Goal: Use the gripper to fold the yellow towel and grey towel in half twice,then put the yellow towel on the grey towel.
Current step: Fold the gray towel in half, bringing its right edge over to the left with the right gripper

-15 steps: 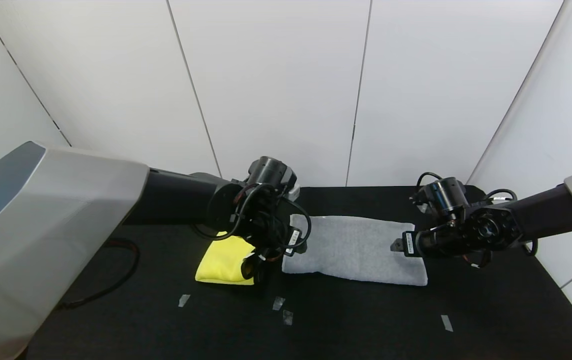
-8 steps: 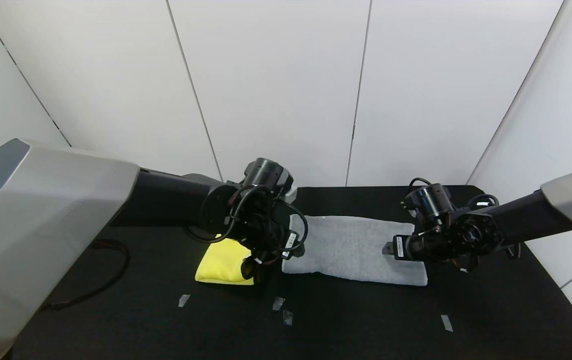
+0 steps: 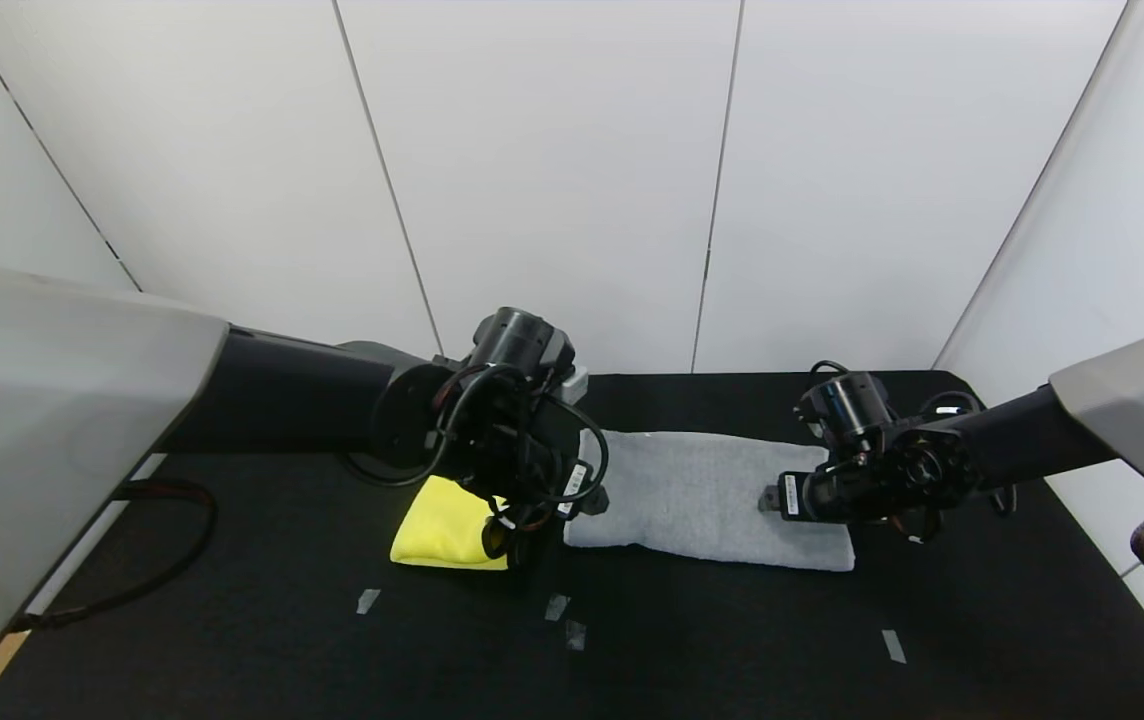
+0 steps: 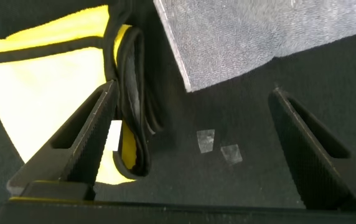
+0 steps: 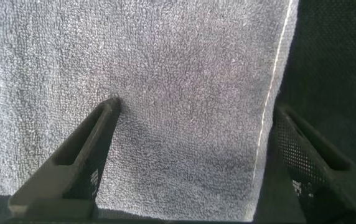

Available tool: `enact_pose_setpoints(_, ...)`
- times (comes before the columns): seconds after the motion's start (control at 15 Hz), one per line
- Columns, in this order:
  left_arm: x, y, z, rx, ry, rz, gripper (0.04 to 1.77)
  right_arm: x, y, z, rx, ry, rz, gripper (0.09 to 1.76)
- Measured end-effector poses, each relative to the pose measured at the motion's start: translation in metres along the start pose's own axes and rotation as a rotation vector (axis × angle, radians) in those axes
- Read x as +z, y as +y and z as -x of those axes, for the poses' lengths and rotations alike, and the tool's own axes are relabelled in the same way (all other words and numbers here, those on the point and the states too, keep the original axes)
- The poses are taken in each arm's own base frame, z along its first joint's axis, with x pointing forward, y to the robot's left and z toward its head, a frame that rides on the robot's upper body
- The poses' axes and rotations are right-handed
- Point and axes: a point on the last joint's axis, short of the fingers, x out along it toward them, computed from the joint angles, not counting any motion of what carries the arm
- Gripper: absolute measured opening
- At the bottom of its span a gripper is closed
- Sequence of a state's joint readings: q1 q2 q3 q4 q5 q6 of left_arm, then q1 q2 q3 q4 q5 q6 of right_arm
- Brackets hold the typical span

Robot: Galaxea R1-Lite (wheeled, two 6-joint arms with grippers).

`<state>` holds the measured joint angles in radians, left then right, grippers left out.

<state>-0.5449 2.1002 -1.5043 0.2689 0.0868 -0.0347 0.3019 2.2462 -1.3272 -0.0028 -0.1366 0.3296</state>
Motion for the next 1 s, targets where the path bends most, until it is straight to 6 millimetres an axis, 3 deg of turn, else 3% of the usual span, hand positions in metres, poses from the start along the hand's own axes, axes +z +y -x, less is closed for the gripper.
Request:
enact_pose_setpoints(0.07, 0.000, 0.000, 0.001, 0.000, 0.000, 0.000, 1.70, 0.000, 0.000, -0.001, 0.001, 0.000, -0.001, 1.61)
enact_pose_setpoints(0.27, 0.000, 0.000, 0.001, 0.000, -0.002, 0.000, 1.71, 0.000, 0.000, -0.002, 0.000, 0.002, 0.001, 1.13)
enact_pose_setpoints(0.53, 0.000, 0.000, 0.002, -0.001, -0.003, 0.001, 1.71, -0.001, 0.001, -0.002, 0.001, 0.004, 0.002, 0.72)
enact_pose_setpoints(0.6, 0.000, 0.000, 0.002, -0.001, -0.002, 0.001, 1.71, -0.001, 0.001, -0.002, 0.002, 0.003, 0.003, 0.26)
enact_pose_setpoints(0.67, 0.000, 0.000, 0.002, -0.001, -0.002, 0.000, 1.71, -0.001, 0.002, -0.001, 0.002, 0.002, 0.003, 0.17)
enact_pose_setpoints(1.0, 0.000, 0.000, 0.001, -0.002, 0.000, -0.001, 1.71, -0.002, 0.000, 0.009, -0.024, 0.042, 0.026, 0.17)
